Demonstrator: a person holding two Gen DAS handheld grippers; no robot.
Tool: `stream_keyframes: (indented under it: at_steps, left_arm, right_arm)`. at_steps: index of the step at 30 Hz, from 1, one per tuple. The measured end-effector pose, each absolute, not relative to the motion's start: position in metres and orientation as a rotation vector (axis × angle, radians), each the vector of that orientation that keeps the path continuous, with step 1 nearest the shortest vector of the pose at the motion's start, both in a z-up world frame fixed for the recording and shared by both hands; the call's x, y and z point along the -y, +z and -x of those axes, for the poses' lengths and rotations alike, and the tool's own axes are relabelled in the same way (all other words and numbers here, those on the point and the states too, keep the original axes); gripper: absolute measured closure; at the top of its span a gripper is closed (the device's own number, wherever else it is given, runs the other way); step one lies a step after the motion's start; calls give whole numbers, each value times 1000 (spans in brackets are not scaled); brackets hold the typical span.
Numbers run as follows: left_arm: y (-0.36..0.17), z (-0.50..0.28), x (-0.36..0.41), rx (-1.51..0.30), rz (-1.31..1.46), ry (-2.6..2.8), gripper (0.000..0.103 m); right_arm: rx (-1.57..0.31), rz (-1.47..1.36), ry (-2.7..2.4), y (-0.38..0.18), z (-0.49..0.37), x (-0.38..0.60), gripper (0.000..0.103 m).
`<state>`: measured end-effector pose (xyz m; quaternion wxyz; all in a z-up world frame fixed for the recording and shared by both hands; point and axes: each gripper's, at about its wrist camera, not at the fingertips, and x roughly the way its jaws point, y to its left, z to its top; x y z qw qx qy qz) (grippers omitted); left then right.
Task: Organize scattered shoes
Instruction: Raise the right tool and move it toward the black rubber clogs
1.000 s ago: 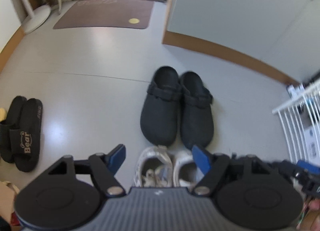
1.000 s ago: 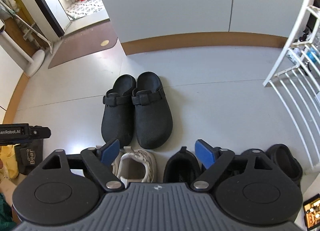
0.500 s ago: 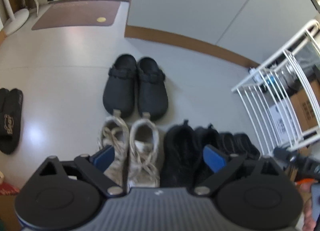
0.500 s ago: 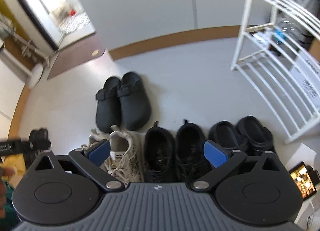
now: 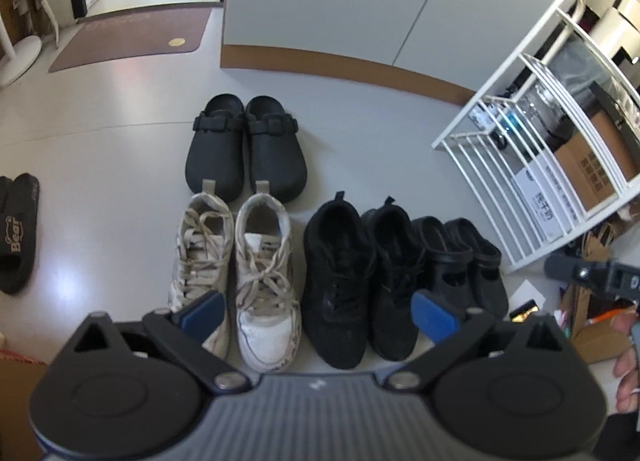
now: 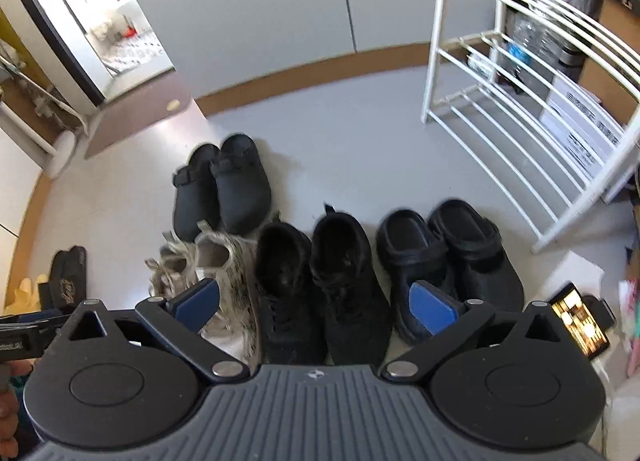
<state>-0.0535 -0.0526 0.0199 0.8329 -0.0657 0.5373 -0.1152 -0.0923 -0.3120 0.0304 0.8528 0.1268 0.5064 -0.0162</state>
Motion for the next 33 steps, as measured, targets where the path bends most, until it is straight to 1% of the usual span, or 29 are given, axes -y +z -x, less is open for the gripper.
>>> stream_keyframes:
  at_steps: [5, 14, 21, 25, 26, 28, 31, 33]
  left_arm:
    - [18, 70, 53, -1172, 134, -264, 0]
    - [16, 81, 76, -1167, 60, -314, 0]
    - [17, 81, 96, -1161, 33, -328, 0]
    - [8, 78, 109, -1174, -4, -341, 0]
    - [3, 77, 111, -1187, -6, -354, 1]
    - [0, 75, 113, -1202, -14, -362, 1]
    - [0, 70, 112, -1204, -10, -378, 1]
    - [-1, 68, 111, -1193, 5, -382, 1]
  right_arm:
    - [-1079, -234, -50, 40, 115, 307, 0]
    - [-1101, -164, -128, 58, 138, 313, 0]
    - [-1122, -132, -137, 50, 137, 316, 0]
    - [-1075, -111, -111, 46, 139, 321, 0]
    - [-1093, -109, -117, 39, 139, 325, 0]
    - [-1140, -123, -127, 31, 137, 335, 6]
    - [-1071, -140, -94, 43, 140, 346, 7]
    - [-1071, -152, -114, 43, 142, 353, 7]
